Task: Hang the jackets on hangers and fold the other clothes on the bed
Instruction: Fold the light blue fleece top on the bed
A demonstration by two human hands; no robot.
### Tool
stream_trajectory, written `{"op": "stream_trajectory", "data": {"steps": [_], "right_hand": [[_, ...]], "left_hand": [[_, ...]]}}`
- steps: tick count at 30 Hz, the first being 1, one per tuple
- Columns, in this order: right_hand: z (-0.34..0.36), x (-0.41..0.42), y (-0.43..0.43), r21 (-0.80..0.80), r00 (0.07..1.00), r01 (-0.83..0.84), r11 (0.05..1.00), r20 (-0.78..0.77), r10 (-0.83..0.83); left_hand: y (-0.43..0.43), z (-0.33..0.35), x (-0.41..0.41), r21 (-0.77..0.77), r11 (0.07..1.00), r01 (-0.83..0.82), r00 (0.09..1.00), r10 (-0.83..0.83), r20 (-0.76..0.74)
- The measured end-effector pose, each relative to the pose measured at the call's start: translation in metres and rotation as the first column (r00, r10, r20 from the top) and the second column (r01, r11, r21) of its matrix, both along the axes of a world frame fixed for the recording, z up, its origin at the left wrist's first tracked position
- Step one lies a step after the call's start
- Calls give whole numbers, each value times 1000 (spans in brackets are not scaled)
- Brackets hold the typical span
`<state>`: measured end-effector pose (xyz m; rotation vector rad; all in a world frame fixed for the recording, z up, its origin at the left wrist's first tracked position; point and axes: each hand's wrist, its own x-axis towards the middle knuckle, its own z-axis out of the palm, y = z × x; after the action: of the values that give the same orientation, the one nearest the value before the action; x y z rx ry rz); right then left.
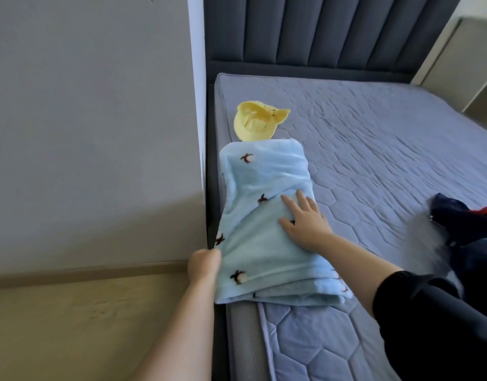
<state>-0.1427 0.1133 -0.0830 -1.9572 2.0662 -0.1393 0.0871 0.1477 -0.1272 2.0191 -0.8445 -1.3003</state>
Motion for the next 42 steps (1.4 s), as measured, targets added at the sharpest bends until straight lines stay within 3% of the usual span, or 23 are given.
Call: {"op": "stream_trajectory", "data": {"steps": [2,4,5,7,8,10,12,14,16,18,19,22,26,28,31,33,35,37,39,42], "right_hand": [[-6,-1,-2,32,998,-8,999,-60,10],[-11,0,-5,55,994,-4,999,-107,10],[-14,1,-6,60,991,-8,998,-133,16],[-22,8,-6,54,984,-29,998,-176,38],[-28,12,-6,46,981,-41,998,-190,49],[-38,16,-10,38,975,-62,997,-211,69],[-43,17,-16,34,973,-74,997,-218,80],[-47,14,-22,20,971,-93,995,-218,95],[-51,11,-24,-3,972,-109,994,-211,106],[-56,9,-22,-12,976,-110,994,-192,105],[-58,8,-20,-17,979,-108,994,-175,103],[-63,3,-16,-77,988,-115,990,-114,106],[-65,-2,-17,-162,995,-103,981,-9,103],[-64,-2,-15,-229,993,-78,970,65,95],[-66,-1,-12,-340,977,74,938,215,1],[-67,-2,-15,-331,943,235,914,304,-132],[-62,-8,-20,-157,845,417,895,430,-318],[-56,-19,-27,92,725,472,877,525,-445],[-53,-37,-29,290,645,403,868,583,-494],[-51,-58,-26,479,614,195,856,621,-487]], "left_hand": [[3,2,-10,-54,995,80,974,-67,217],[0,10,-24,-353,929,112,925,32,378],[-4,17,-33,-535,829,162,913,79,400],[-18,31,-51,-738,615,278,900,101,423],[-28,37,-57,-782,547,299,903,101,417],[-51,48,-64,-807,520,279,917,106,385],[-76,52,-69,-793,448,412,870,64,488],[-101,49,-78,-649,307,696,695,-61,716],[-125,41,-86,-321,231,919,357,-133,925],[-151,26,-87,-24,276,961,72,-162,984],[-163,17,-85,52,330,943,13,-193,981],[-188,-2,-78,93,439,894,54,-311,949],[-197,-17,-81,43,477,878,176,-404,898],[-202,-19,-81,52,489,871,188,-428,884],[-204,-16,-83,89,494,865,174,-462,870],[-202,-13,-86,111,503,857,167,-476,864],[-200,-12,-89,125,512,850,155,-469,869],[-200,-10,-89,137,513,847,139,-463,875],[-201,-8,-89,161,508,846,116,-470,875],[-204,-6,-90,200,494,846,78,-485,871]]}}
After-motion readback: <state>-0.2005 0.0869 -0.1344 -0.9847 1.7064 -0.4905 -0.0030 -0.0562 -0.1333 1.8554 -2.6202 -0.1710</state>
